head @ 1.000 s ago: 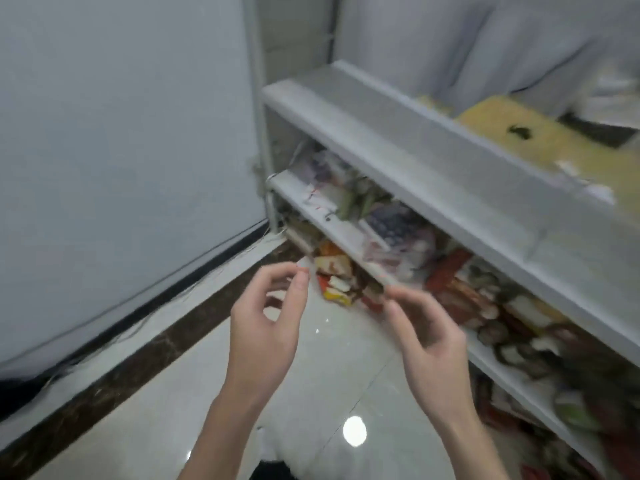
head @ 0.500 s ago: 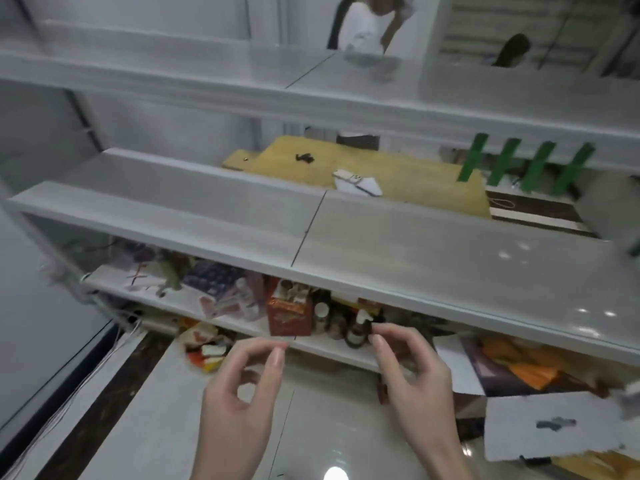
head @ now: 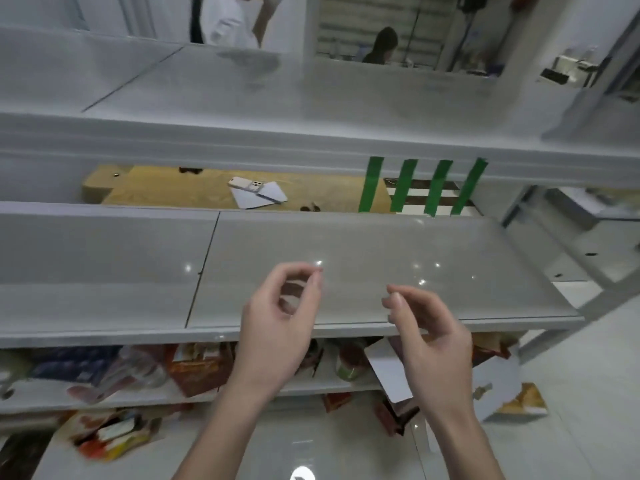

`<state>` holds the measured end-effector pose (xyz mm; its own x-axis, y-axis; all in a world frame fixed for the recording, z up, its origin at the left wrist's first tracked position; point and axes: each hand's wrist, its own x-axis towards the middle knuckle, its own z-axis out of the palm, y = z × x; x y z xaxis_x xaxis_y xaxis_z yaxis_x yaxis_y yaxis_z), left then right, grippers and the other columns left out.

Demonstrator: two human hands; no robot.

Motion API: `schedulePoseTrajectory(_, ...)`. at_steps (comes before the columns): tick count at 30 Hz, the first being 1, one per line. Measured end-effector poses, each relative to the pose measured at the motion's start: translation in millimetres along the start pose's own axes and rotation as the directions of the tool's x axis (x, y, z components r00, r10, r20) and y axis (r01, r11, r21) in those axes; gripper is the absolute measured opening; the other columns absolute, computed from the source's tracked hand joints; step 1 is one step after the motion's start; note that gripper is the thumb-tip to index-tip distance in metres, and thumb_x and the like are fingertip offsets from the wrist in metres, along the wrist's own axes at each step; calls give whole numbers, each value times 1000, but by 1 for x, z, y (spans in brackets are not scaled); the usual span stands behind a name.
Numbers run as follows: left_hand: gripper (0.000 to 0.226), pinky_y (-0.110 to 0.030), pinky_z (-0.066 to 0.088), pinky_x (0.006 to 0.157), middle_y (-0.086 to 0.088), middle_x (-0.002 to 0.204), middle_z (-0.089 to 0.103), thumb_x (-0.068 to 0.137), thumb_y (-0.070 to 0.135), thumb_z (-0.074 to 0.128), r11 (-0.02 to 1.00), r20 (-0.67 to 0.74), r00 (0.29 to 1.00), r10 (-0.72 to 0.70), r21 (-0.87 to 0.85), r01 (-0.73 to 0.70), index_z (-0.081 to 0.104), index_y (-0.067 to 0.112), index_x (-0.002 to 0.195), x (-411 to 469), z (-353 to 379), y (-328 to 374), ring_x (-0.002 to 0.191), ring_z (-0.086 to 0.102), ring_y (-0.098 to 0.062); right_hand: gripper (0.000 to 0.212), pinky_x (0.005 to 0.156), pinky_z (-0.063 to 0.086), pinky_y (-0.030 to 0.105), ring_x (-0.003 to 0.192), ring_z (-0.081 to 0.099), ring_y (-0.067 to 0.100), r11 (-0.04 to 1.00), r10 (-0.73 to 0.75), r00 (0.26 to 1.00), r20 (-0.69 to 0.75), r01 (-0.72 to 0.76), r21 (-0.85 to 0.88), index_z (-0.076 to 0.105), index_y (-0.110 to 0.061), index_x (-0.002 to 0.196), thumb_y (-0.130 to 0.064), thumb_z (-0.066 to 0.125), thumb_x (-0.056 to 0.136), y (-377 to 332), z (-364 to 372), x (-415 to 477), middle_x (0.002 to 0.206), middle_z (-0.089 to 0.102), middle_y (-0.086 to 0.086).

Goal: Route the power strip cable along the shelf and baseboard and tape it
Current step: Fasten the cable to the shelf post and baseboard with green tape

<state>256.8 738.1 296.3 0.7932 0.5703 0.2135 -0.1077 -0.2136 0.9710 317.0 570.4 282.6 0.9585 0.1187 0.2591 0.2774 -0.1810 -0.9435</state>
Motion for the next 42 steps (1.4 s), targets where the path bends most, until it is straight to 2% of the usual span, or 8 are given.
schedulePoseTrajectory(6,18,-15,50,74,14,106,68,94,28,69,1000,-36,999,27,-3,-27,67,25,112,64,45,17,83,61,1,15,70,59,55,83,66,23,1000,29,998,-61,-29,7,76,-33,98,-40,65,90,14,-5,23,94,74,-5)
schedulePoseTrajectory(10,28,-18,50,73,16,110,67,90,38,72,995,-57,997,47,87,-42,66,25,115,83,64,18,80,60,3,15,77,54,35,89,66,13,999,-41,999,-9,41,-34,73,-35,94,-42,60,88,14,-1,39,93,74,-10)
schedulePoseTrajectory(15,5,-14,46,68,19,90,72,92,33,72,997,-104,994,45,67,-38,72,29,94,87,78,15,80,64,0,18,77,54,34,90,65,14,998,-59,997,51,61,-35,72,-34,95,-44,58,88,19,-1,54,91,73,-12)
schedulePoseTrajectory(29,13,-20,51,70,1,74,71,93,12,72,988,-206,968,144,89,-128,69,7,80,47,80,27,73,68,-14,10,74,52,21,87,66,11,999,53,960,275,-52,-10,74,-28,94,-31,64,94,65,-16,65,90,73,-9)
schedulePoseTrajectory(33,12,-34,57,72,-3,74,70,91,14,73,986,-161,980,-116,99,133,70,8,81,-5,83,-4,73,67,-16,7,67,51,15,80,67,9,994,105,902,419,-95,-46,74,-24,93,-24,67,95,88,-18,57,86,72,-8)
schedulePoseTrajectory(35,12,-38,56,70,-4,74,69,90,18,73,943,-183,940,-288,116,311,69,11,80,-37,77,-24,72,66,-19,7,71,53,19,83,67,9,993,113,867,486,-92,-67,74,-25,94,-22,68,95,98,-18,53,87,72,-9)
schedulePoseTrajectory(39,16,-18,46,59,3,66,65,90,22,73,852,-284,854,-437,175,494,65,20,77,-93,49,-43,63,60,-11,10,70,49,10,85,66,3,984,177,755,631,-145,-102,74,-31,94,-24,67,95,103,-7,37,88,72,-14)
schedulePoseTrajectory(42,18,-29,52,62,9,65,65,89,29,71,774,-350,761,-547,137,619,64,23,74,-128,28,-45,63,61,-11,10,71,49,14,84,66,4,978,208,636,744,-158,-138,73,-33,94,-28,65,95,98,12,12,89,73,-13)
